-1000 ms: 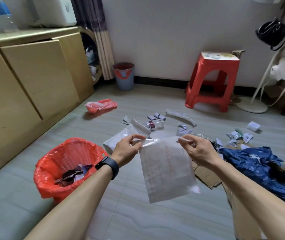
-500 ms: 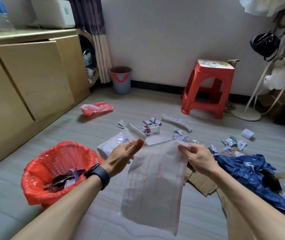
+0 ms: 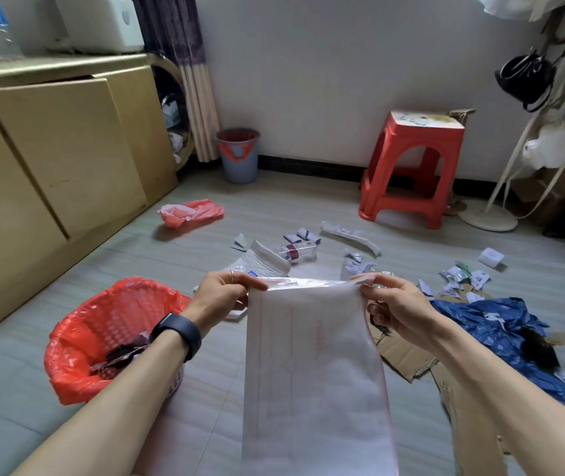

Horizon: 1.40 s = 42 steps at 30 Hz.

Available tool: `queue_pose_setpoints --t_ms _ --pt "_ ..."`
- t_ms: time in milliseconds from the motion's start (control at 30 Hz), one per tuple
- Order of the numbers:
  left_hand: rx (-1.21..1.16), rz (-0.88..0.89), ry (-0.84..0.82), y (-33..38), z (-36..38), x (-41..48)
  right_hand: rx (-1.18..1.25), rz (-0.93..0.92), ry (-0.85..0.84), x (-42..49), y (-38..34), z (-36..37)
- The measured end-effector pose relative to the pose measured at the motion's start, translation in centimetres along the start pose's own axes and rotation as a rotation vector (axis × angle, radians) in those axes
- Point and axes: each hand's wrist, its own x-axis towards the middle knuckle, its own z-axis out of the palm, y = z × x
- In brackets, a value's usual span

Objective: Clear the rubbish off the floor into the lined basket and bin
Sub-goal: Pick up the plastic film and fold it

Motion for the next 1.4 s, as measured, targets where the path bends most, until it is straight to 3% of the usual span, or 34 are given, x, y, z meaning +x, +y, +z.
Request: queue_pose_setpoints --t_ms 200,333,533,933,1133,1233,1400 --pt "-0.141 -0.066 0.010 0.8 -0.5 -0.1 -0.227 -0.017 -0.098 -0.2 0.2 -0.1" --pt "-0.149 -0.077 0.013 0.6 -0.2 -0.6 -0.135 0.031 -0.179 0.0 -0.3 -0.1" --pt "-0.182 -0.040 0.069 0.8 -0.1 -0.9 -0.396 -0.067 -0.018 -0.4 -0.6 0.8" --pt "-0.120 -0.093 0.021 0.4 -0.7 -1.5 -0.062 -0.043 -0.067 -1.1 -0.9 1.2" --pt "-0.240 -0.172 0.005 1.3 -1.1 -1.2 0.094 -0.010 -0.083 -0.6 -0.6 1.4" --pt "-0.219 -0.189 -0.058 1.2 -1.3 -1.4 0.099 0.011 -0.083 -0.5 -0.7 1.3" --pt "-0.170 -0.074 0.029 0.8 -0.9 -1.4 -0.104 0.028 -0.089 -0.6 -0.4 1.6"
